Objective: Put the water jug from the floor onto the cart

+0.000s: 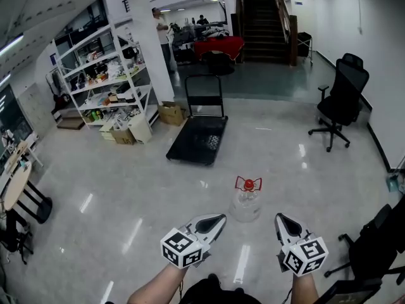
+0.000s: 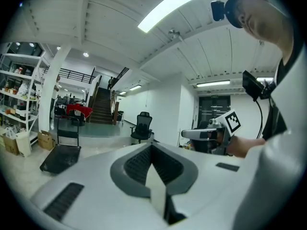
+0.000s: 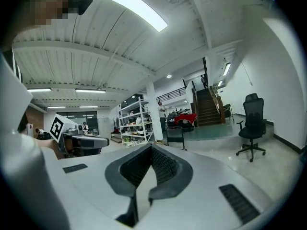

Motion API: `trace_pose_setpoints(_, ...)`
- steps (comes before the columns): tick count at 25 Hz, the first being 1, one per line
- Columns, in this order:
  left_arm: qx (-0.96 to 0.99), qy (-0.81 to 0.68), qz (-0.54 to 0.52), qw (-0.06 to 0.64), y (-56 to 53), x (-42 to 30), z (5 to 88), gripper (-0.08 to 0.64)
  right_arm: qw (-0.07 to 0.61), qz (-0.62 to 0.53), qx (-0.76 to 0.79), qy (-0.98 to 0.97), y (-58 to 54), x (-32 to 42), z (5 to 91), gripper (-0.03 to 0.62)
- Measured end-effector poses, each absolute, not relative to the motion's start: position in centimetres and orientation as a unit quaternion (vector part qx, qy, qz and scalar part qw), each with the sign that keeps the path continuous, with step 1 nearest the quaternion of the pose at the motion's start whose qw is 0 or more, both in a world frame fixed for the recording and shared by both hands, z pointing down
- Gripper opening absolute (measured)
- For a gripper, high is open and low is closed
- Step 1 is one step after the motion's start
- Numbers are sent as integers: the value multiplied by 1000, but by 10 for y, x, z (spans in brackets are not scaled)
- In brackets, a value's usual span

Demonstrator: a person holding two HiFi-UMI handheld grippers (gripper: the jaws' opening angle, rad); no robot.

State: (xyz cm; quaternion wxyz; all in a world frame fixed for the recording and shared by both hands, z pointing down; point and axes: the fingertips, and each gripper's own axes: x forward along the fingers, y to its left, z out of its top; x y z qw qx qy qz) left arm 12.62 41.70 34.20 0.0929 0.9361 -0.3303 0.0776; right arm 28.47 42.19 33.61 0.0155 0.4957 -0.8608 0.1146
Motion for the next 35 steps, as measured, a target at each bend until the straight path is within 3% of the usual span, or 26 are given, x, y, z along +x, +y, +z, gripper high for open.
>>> trace_pose_setpoints(17, 947, -304, 62, 86, 127, 135, 361, -9, 11, 106, 546, -831, 146, 306, 341, -6)
trace_pose_setpoints(35, 919, -348, 95, 161, -82, 179, 425, -9, 38, 156, 508, -847, -81, 362, 399, -5)
